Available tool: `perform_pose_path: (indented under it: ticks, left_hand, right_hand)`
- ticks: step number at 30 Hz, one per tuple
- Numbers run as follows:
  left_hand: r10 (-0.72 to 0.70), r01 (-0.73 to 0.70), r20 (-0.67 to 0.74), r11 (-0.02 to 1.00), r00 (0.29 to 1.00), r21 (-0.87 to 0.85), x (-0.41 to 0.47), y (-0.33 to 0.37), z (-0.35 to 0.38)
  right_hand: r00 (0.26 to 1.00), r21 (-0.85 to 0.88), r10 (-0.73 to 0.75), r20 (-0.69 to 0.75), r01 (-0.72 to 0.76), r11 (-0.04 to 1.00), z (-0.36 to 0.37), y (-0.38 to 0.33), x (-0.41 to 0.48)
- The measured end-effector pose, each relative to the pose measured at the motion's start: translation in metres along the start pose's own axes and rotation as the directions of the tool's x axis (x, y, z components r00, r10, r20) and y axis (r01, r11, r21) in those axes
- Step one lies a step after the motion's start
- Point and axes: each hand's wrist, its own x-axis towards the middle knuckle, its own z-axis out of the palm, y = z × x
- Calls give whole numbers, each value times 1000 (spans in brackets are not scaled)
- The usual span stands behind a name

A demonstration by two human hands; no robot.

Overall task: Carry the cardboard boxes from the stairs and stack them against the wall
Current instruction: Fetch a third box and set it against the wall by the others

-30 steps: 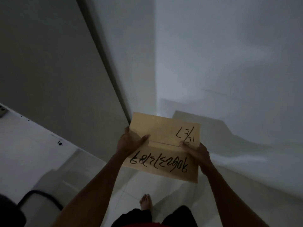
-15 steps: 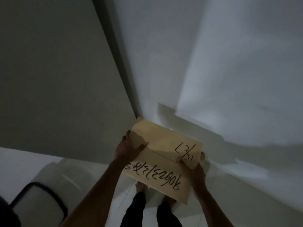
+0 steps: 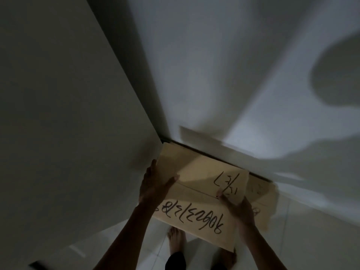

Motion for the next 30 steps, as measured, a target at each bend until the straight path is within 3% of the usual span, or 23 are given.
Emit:
perform_pose_path:
  ticks: [5,8,9,13,19,30]
  left_hand:
    - [115,-113,-25,990,993,83,55,-22,29]
    - [90,-109,147,986,985,128,52,-20,41]
    - [67,-79,112,992,991,98,57,-27,47]
    - [245,-237,-10,947,969,214,118,-64,65]
    - [361,-342,7,878,933,336,151,-90,85]
    - [421,-411,54,839,905,357,177,-92,86]
  right_hand:
    - [999,52,-13,-35,14,999,39,32,60]
    - [999,35,-16,-48,18,999,55,42,94]
    - [999,27,-32,-42,33,999,59,46,106]
    - [998,21,-22,-54,23,1000,72,53,133]
    - [998,22,-7,-55,8,1000,93,58,157]
    - [997,-11,24,-70,-25,1000,95,45,174]
